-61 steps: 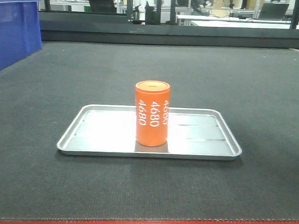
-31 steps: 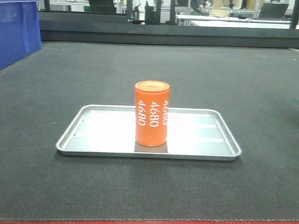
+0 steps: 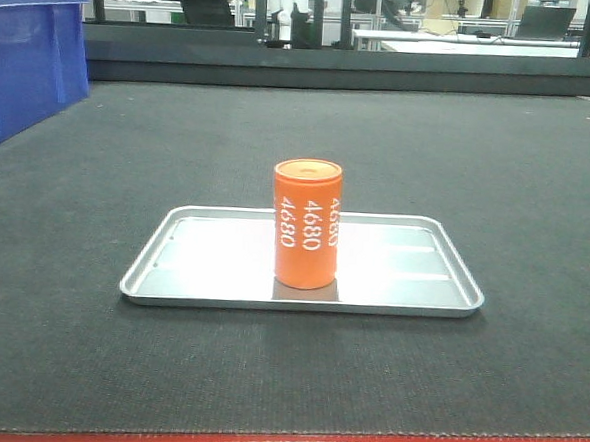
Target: Grab orange capacitor from left shelf to right conveyor
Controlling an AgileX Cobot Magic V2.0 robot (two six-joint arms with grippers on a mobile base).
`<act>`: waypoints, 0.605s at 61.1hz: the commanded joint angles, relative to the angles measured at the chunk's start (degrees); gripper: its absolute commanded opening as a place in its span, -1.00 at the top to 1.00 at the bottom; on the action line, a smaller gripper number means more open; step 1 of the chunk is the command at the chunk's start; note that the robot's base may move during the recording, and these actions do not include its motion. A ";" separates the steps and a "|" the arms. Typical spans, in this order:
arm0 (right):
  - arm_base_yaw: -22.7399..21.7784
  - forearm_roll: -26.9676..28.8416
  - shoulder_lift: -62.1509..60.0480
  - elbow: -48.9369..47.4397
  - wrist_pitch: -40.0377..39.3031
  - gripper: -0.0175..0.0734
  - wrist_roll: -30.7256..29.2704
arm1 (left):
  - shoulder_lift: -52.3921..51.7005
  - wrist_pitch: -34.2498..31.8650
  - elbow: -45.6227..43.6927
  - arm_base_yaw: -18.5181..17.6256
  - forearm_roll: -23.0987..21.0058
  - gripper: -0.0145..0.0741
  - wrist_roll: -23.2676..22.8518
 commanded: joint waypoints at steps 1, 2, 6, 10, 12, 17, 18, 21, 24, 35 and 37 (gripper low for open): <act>0.70 0.11 -6.66 3.80 -4.30 0.50 0.48 | 0.58 -4.84 -0.45 0.14 -0.31 0.91 0.00; 0.77 0.11 -7.88 5.28 -4.30 0.50 0.62 | 0.58 -4.84 -0.45 0.14 -0.31 0.91 0.00; 0.77 0.11 -12.97 9.43 -4.30 0.50 1.95 | 0.58 -4.84 -0.45 0.14 -0.31 0.91 0.00; 0.77 0.11 -17.47 13.20 -4.24 0.50 3.61 | 0.58 -4.84 -0.45 0.14 -0.31 0.91 0.00; 0.77 0.11 -17.55 14.58 -4.78 0.50 4.36 | 0.58 -4.84 -0.45 0.14 -0.31 0.91 0.00; 0.77 0.11 -16.21 15.99 -5.58 0.50 5.65 | 0.58 -4.84 -0.45 0.14 -0.31 0.91 0.00; 0.77 0.11 -16.01 15.99 -5.58 0.50 5.72 | 0.58 -4.84 -0.45 0.14 -0.31 0.91 0.00; 0.77 0.11 -15.64 15.93 -6.36 0.50 5.72 | 0.58 -4.84 -0.45 0.14 -0.31 0.91 0.00; 0.77 0.11 -15.57 15.92 -7.81 0.50 5.72 | 0.58 -4.84 -0.45 0.14 -0.31 0.91 0.00; 0.77 0.27 -15.57 16.00 -12.87 0.50 6.71 | 0.58 -4.84 -0.45 0.14 -0.31 0.91 0.00; 0.77 0.64 -15.50 16.14 -13.20 0.50 6.95 | 0.58 -4.84 -0.45 0.14 -0.31 0.91 0.00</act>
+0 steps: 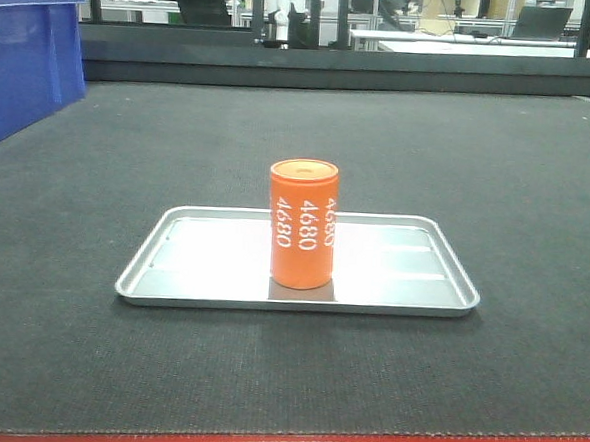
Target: Grab orange capacitor from left shelf to right conveyor
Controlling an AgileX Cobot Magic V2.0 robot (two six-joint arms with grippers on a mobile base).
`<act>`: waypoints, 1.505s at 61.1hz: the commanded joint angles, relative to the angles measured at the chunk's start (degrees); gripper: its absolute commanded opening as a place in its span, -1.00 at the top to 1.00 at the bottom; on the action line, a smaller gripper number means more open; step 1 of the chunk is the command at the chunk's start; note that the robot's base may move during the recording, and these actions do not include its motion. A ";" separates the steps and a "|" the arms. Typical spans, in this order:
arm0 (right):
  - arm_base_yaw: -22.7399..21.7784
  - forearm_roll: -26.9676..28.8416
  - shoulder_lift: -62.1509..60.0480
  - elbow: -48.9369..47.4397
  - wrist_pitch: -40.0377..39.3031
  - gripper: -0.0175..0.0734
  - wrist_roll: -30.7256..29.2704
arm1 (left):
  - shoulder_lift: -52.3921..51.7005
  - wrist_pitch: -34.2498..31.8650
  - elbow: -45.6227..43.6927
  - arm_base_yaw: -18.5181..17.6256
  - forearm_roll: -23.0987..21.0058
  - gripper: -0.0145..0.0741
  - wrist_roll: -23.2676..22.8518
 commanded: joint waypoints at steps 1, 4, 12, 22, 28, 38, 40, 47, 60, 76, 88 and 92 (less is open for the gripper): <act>0.01 0.95 0.73 -1.37 -6.59 0.50 0.62 | 0.58 -4.84 -0.45 0.14 -0.31 0.91 0.00; 0.01 2.54 0.73 -0.92 -6.61 0.50 0.37 | 0.58 -4.84 -0.45 0.14 -0.31 0.91 0.00; 0.55 5.81 -0.02 0.79 -6.71 0.50 -4.01 | 0.58 -4.84 -0.45 0.14 -0.31 0.91 0.00; 1.17 8.31 -1.24 1.11 -6.22 0.50 -9.78 | 0.58 -4.84 -0.45 0.14 -0.31 0.91 0.00; 2.61 9.48 -1.24 1.11 -6.18 0.50 -12.44 | 0.58 -4.84 -0.45 0.14 -0.31 0.91 0.00; 4.16 10.58 -1.24 1.11 -6.10 0.50 -14.92 | 0.58 -4.84 -0.45 0.14 -0.31 0.91 0.00; 4.06 10.58 -1.24 1.11 -6.10 0.50 -14.92 | 0.58 -4.84 -0.45 0.14 -0.31 0.91 0.00; 3.63 10.58 -1.24 1.11 -6.68 0.50 -14.65 | 0.58 -4.84 -0.45 0.14 -0.31 0.91 0.00; 2.55 10.59 -1.24 1.11 -7.02 0.50 -14.00 | 0.58 -4.84 -0.45 0.14 -0.31 0.91 0.00; 1.78 10.59 -1.24 1.11 -7.02 0.50 -14.00 | 0.58 -4.84 -0.45 0.14 -0.31 0.91 0.00; 1.78 10.70 -1.24 1.11 -7.21 0.50 -14.00 | 0.58 -4.84 -0.45 0.14 -0.31 0.91 0.00; 1.78 10.70 -1.24 1.11 -7.14 0.50 -14.00 | 0.58 -4.84 -0.45 0.14 -0.31 0.91 0.00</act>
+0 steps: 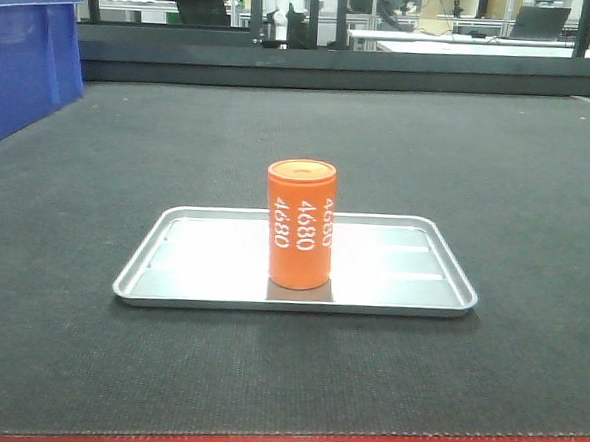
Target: Grab orange capacitor from left shelf to right conveyor
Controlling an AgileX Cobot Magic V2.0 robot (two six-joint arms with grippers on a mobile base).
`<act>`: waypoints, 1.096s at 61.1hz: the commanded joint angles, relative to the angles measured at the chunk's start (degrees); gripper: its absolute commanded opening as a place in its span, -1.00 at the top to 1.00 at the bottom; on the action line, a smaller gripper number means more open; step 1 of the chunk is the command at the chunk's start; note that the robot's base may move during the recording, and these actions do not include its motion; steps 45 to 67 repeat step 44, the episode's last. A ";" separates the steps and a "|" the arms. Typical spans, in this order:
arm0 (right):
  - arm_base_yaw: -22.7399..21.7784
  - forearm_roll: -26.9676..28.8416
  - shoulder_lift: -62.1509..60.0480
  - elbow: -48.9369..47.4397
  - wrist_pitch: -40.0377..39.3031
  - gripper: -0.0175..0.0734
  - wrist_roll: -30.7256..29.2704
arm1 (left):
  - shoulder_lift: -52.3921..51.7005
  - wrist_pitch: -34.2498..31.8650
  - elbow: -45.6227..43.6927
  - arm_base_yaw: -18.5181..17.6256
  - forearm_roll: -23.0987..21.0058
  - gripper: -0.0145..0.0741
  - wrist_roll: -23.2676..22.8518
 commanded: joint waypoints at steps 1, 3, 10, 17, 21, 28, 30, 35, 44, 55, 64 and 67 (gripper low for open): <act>-0.25 0.21 -1.21 0.09 -5.62 0.50 -0.13 | 0.58 -4.84 -0.45 0.14 -0.31 0.91 0.00; -0.25 0.22 -1.21 0.09 -5.68 0.50 -0.13 | 0.58 -4.84 -0.45 0.14 -0.31 0.91 0.00; -0.25 0.22 -1.21 0.09 -5.57 0.51 -0.13 | 0.58 -4.84 -0.45 0.14 -0.31 0.91 0.00; -0.25 0.22 -1.21 0.09 -5.57 0.51 -0.13 | 0.58 -4.84 -0.45 0.14 -0.31 0.91 0.00; -0.25 0.22 -1.21 0.09 -5.57 0.51 -0.13 | 0.58 -4.84 -0.45 0.14 -0.31 0.91 0.00; -0.25 0.22 -1.21 0.09 -5.57 0.51 -0.13 | 0.58 -4.84 -0.45 0.14 -0.31 0.91 0.00; -0.25 0.22 -1.21 0.09 -5.57 0.51 -0.13 | 0.58 -4.84 -0.45 0.14 -0.31 0.91 0.00; -0.25 0.22 -1.21 0.09 -5.57 0.51 -0.13 | 0.58 -4.84 -0.45 0.14 -0.31 0.91 0.00; -0.25 0.22 -1.21 0.09 -5.57 0.51 -0.13 | 0.58 -4.84 -0.45 0.14 -0.31 0.91 0.00; -0.25 0.22 -1.21 0.09 -5.57 0.51 -0.13 | 0.58 -4.84 -0.45 0.14 -0.31 0.91 0.00; -0.25 0.22 -1.21 0.09 -5.57 0.51 -0.13 | 0.58 -4.84 -0.45 0.14 -0.31 0.91 0.00; -0.25 0.22 -1.21 0.09 -5.57 0.51 -0.13 | 0.58 -4.84 -0.45 0.14 -0.31 0.91 0.00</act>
